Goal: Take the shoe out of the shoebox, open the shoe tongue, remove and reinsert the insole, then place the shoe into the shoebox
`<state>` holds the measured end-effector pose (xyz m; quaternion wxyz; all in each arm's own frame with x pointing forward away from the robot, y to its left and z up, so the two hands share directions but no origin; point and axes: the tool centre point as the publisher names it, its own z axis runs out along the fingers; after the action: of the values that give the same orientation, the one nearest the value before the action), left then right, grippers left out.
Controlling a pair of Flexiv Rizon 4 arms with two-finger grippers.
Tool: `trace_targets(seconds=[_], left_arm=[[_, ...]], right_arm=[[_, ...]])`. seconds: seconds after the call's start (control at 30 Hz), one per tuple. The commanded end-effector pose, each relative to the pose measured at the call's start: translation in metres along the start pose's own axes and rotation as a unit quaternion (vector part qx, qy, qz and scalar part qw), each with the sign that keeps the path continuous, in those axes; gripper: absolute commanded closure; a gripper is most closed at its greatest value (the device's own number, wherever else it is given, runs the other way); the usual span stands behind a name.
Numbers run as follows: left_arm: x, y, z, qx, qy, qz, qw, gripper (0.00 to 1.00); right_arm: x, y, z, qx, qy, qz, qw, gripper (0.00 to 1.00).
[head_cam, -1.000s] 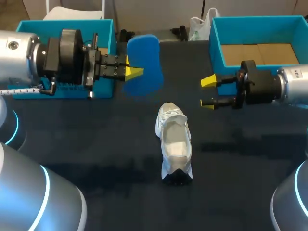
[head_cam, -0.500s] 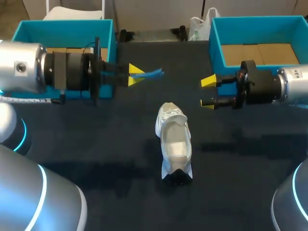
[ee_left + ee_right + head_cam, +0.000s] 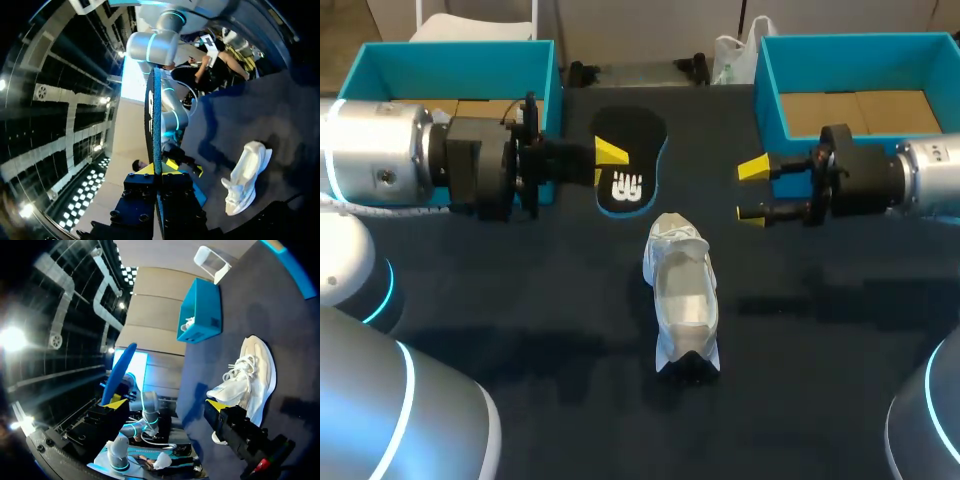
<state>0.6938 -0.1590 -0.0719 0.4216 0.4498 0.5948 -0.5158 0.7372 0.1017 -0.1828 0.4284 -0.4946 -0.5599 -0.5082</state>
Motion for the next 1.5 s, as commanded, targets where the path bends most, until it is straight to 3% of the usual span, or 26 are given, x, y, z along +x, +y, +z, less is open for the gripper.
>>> trace_targets(seconds=[0.03, 0.33, 0.4, 0.77, 1.0, 1.2, 1.5], left_arm=[[0.017, 0.023, 0.016, -0.006, 0.009, 0.039, 0.999, 1.0], [0.035, 0.052, 0.028, -0.031, 0.017, 0.125, 0.991, 1.0], [0.038, 0.057, 0.027, -0.044, 0.017, 0.093, 0.995, 1.0], [0.038, 0.057, 0.027, -0.044, 0.017, 0.093, 0.995, 1.0], [0.06, 0.072, 0.04, -0.06, 0.013, 0.142, 0.988, 1.0], [0.073, 0.082, 0.048, -0.084, 0.014, 0.165, 0.983, 1.0], [0.083, 0.084, 0.053, -0.074, 0.016, 0.167, 0.983, 1.0]], right_arm=[[0.0, 0.0, 0.002, 0.0, -0.002, 0.001, 1.0, 0.0], [0.0, 0.0, 0.002, 0.0, -0.002, 0.001, 1.0, 0.0], [0.0, 0.0, 0.002, 0.0, -0.002, 0.001, 1.0, 0.0], [0.0, 0.0, 0.002, 0.0, -0.002, 0.001, 1.0, 0.0], [0.0, 0.0, 0.002, 0.0, -0.002, 0.001, 1.0, 0.0], [-0.002, 0.016, 0.011, 0.005, -0.01, 0.009, 1.0, 0.0], [-0.007, 0.025, 0.026, 0.012, -0.023, 0.006, 1.0, 0.0]])
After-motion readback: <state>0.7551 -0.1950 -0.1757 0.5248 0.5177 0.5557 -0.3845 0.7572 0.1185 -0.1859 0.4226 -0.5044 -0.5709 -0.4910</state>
